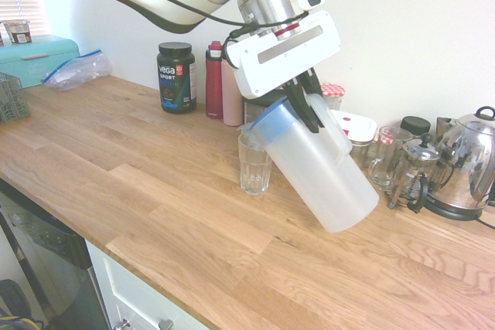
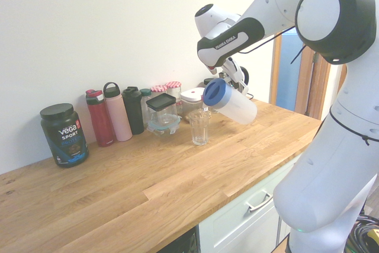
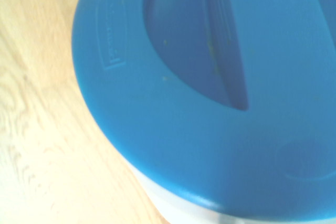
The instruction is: Pour me some water
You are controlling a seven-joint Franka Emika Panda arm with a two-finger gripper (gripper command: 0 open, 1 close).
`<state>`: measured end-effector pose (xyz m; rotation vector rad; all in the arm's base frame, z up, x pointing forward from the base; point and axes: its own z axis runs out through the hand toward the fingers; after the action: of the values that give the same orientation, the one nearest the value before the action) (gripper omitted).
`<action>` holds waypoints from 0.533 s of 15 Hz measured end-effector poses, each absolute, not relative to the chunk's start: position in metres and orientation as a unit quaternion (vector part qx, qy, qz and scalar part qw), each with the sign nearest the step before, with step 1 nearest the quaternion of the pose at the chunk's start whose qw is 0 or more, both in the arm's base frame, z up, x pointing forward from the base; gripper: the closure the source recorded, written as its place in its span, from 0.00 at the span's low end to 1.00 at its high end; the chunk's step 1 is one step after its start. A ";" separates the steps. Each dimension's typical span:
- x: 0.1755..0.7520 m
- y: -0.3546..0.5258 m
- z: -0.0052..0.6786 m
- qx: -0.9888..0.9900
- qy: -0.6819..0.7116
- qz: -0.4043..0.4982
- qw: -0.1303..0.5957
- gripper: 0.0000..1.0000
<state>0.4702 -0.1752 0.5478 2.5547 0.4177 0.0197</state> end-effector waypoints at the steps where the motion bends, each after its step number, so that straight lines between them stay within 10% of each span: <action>1: 0.470 -0.177 0.557 0.954 0.144 0.019 0.261 1.00; 8: 0.424 -0.141 0.673 0.990 0.050 0.090 0.096 1.00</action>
<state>0.4245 -0.1414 0.6732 2.9328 0.1475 0.2669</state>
